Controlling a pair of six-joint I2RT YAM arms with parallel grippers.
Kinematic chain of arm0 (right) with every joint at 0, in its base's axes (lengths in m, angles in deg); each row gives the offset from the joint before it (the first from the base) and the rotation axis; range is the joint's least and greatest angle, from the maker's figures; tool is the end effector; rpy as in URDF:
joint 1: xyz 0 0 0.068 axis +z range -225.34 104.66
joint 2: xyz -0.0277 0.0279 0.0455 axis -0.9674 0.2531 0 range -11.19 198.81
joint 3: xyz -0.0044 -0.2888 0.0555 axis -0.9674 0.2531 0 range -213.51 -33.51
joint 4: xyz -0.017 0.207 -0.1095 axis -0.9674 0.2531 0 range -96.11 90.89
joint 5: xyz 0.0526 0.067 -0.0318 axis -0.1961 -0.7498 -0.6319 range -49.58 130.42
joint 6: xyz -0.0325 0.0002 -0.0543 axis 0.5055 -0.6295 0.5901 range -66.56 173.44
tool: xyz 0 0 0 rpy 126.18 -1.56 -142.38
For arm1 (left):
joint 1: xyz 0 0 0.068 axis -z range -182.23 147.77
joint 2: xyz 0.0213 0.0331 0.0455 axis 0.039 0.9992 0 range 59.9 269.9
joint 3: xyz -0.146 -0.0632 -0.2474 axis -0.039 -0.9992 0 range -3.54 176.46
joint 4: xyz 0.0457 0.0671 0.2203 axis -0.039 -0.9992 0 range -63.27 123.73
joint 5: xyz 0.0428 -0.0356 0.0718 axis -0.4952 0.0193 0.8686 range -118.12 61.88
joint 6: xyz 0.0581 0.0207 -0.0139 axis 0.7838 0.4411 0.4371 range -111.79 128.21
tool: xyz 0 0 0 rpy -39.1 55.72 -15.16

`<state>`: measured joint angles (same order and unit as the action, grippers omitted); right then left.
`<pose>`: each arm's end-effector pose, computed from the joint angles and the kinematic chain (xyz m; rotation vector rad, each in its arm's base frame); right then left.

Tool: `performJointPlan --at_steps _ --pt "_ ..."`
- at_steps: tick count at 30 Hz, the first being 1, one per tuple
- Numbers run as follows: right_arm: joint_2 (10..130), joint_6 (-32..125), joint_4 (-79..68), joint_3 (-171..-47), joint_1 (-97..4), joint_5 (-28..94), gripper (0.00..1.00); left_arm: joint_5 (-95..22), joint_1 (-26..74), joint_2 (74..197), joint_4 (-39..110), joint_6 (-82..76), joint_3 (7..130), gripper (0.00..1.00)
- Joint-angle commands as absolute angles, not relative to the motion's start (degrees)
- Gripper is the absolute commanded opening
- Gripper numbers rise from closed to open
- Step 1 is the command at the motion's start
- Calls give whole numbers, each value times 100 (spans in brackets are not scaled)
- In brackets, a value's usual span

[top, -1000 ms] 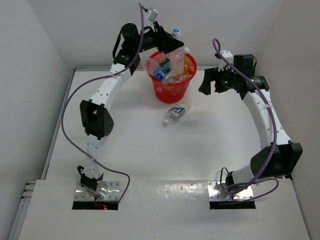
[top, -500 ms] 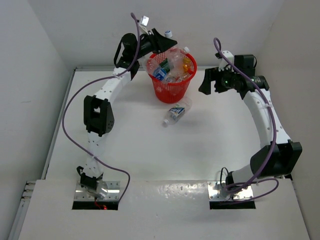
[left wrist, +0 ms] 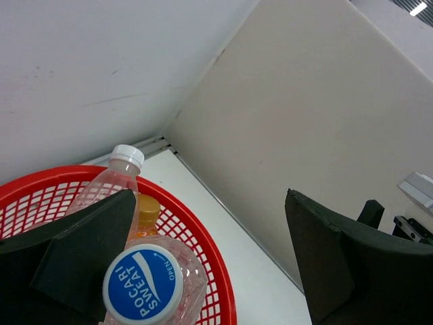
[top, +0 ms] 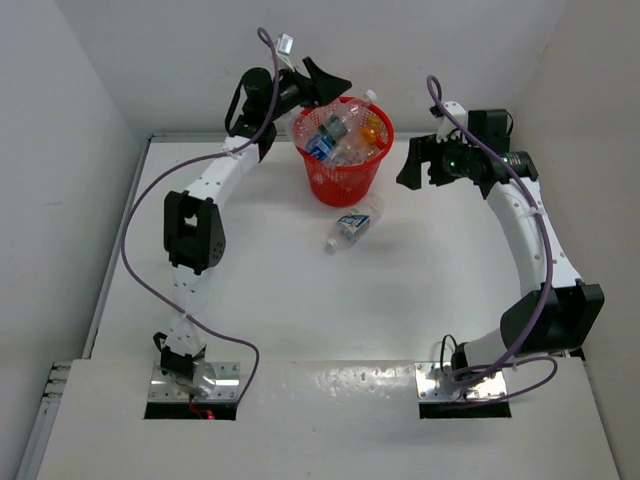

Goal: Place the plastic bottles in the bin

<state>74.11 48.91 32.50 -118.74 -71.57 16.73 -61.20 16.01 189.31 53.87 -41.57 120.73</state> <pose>0.3035 0.0395 0.3841 -0.2091 2.2235 0.5420 0.4980 -0.1921 0.4045 0.1401 1.4850 -1.3566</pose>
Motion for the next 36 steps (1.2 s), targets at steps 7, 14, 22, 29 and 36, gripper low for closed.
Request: performJointPlan --at_steps 7,14,22,29,36 --pt "7363 5509 2932 -11921 -6982 1546 87 -5336 1034 17602 5482 -3180 11933 100" --pt "7222 7004 2729 -11631 -6322 1871 84 -5107 665 16951 4578 -1413 12558 100" --pt "7020 10534 2448 -10472 -5144 2170 80 -5527 313 15046 4226 -788 10643 100" --pt "7608 12392 2711 -10233 -4845 2003 80 -5783 111 14323 3971 -664 9587 100" --pt "8521 13611 2808 -10601 -4792 1994 88 -5975 -127 14058 3918 -770 9095 100"
